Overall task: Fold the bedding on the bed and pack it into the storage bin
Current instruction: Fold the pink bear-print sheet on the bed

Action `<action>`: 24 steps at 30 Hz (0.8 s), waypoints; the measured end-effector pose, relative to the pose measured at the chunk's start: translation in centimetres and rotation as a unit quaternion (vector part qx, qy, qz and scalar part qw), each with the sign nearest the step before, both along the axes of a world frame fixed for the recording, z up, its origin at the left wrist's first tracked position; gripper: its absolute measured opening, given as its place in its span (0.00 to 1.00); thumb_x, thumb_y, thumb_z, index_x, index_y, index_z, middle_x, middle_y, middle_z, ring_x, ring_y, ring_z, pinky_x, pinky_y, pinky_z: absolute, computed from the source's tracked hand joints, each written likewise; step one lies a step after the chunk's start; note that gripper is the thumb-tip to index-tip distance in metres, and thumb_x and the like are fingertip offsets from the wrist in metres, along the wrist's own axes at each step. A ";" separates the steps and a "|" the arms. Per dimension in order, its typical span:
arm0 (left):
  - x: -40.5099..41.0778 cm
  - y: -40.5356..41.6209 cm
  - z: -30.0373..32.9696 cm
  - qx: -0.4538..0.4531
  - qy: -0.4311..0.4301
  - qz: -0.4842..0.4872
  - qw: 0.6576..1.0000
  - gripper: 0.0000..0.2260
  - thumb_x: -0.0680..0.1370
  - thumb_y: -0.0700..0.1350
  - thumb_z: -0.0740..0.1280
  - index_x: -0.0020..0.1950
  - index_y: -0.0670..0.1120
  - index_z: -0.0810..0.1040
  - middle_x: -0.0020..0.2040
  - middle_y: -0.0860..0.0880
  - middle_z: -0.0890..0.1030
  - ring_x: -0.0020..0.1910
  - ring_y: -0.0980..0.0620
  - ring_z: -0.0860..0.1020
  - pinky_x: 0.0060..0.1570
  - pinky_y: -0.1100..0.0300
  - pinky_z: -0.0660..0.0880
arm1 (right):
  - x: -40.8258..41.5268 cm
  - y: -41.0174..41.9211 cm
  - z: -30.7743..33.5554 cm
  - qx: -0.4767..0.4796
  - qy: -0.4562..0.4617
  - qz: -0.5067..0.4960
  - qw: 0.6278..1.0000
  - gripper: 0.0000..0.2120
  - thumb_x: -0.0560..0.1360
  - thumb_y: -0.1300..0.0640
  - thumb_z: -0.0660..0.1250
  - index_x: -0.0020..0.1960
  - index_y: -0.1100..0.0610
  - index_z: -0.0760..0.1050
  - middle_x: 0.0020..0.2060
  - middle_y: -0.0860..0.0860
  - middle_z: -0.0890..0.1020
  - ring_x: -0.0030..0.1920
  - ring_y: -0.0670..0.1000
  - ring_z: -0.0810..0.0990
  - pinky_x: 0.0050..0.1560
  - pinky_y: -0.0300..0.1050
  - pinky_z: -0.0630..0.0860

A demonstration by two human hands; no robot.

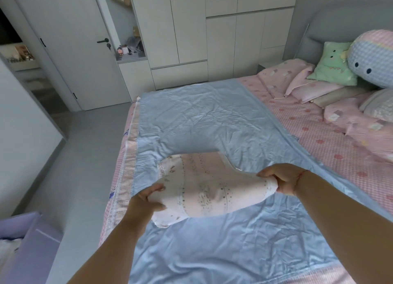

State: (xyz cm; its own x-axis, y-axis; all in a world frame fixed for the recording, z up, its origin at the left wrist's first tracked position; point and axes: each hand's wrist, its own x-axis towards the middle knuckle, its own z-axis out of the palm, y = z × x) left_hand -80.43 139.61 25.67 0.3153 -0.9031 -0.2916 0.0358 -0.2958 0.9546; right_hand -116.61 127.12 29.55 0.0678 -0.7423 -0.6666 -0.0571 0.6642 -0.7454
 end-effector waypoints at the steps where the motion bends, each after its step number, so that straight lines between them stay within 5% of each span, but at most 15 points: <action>1: -0.1 0.9 -0.5 0.028 0.008 -0.009 1.000 0.29 0.56 0.23 0.72 0.52 0.46 0.83 0.54 0.47 0.81 0.52 0.46 0.78 0.48 0.58 0.75 | -0.2 1.1 -0.6 0.006 0.018 0.005 1.000 0.06 0.75 0.72 0.63 0.48 0.69 0.77 0.55 0.64 0.79 0.49 0.61 0.79 0.58 0.59 0.75; 6: -0.9 5.9 -4.2 0.139 0.069 -0.005 0.988 0.28 0.53 0.44 0.76 0.53 0.41 0.83 0.52 0.39 0.83 0.52 0.39 0.80 0.60 0.44 0.74 | -0.5 7.3 -4.2 0.025 0.075 0.088 0.993 0.25 0.74 0.76 0.56 0.66 0.58 0.71 0.62 0.60 0.71 0.52 0.62 0.79 0.47 0.54 0.80; 8: -1.7 7.9 -5.1 0.150 0.049 -0.005 0.987 0.26 0.59 0.45 0.78 0.56 0.41 0.80 0.55 0.41 0.82 0.53 0.41 0.80 0.54 0.46 0.77 | -0.2 9.3 -5.5 0.001 0.107 0.112 0.988 0.28 0.74 0.76 0.57 0.68 0.55 0.71 0.66 0.59 0.68 0.53 0.60 0.78 0.43 0.51 0.79; 11: -3.0 10.1 -5.9 0.155 0.074 -0.012 0.985 0.26 0.70 0.23 0.67 0.63 0.45 0.72 0.60 0.45 0.75 0.51 0.46 0.77 0.39 0.57 0.74 | 0.2 11.7 -7.2 -0.078 0.140 0.093 0.983 0.24 0.71 0.78 0.57 0.53 0.56 0.79 0.62 0.59 0.74 0.55 0.59 0.75 0.54 0.52 0.77; 14: -3.5 11.5 -7.5 0.133 0.032 -0.039 0.990 0.24 0.69 0.20 0.65 0.57 0.44 0.78 0.59 0.40 0.78 0.52 0.45 0.78 0.47 0.57 0.76 | 0.1 14.2 -8.3 -0.104 0.080 -0.014 0.991 0.20 0.68 0.79 0.54 0.42 0.63 0.80 0.47 0.59 0.78 0.43 0.59 0.75 0.44 0.48 0.76; 17: -3.4 13.0 -8.5 0.134 0.041 -0.029 0.990 0.13 0.72 0.27 0.67 0.48 0.43 0.83 0.54 0.40 0.82 0.54 0.44 0.78 0.59 0.51 0.74 | -0.6 15.8 -10.0 -0.073 -0.004 -0.099 0.992 0.08 0.66 0.70 0.64 0.32 0.63 0.80 0.36 0.60 0.80 0.40 0.64 0.76 0.39 0.47 0.74; 20: -3.5 14.0 -9.6 0.127 0.004 -0.031 0.991 0.08 0.73 0.32 0.69 0.47 0.42 0.84 0.49 0.43 0.83 0.52 0.46 0.80 0.53 0.58 0.77 | -1.3 16.7 -12.0 -0.081 0.050 -0.080 0.992 0.04 0.68 0.64 0.72 0.43 0.63 0.80 0.45 0.62 0.82 0.47 0.61 0.80 0.48 0.54 0.77; 24: -3.9 14.7 -10.9 0.159 0.017 -0.096 0.982 0.27 0.70 0.22 0.66 0.66 0.43 0.76 0.58 0.47 0.78 0.47 0.54 0.78 0.37 0.70 0.75 | -2.3 18.0 -13.2 -0.046 0.029 0.002 0.999 0.19 0.74 0.73 0.62 0.61 0.57 0.76 0.54 0.64 0.79 0.51 0.62 0.79 0.55 0.57 0.76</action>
State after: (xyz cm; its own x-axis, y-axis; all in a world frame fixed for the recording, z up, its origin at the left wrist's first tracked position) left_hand -84.33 154.30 14.81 0.1327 -0.8065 -0.5761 -0.0200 -0.5833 0.8120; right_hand -118.86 145.16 16.39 0.0337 -0.8005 -0.5983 -0.1048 0.5925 -0.7987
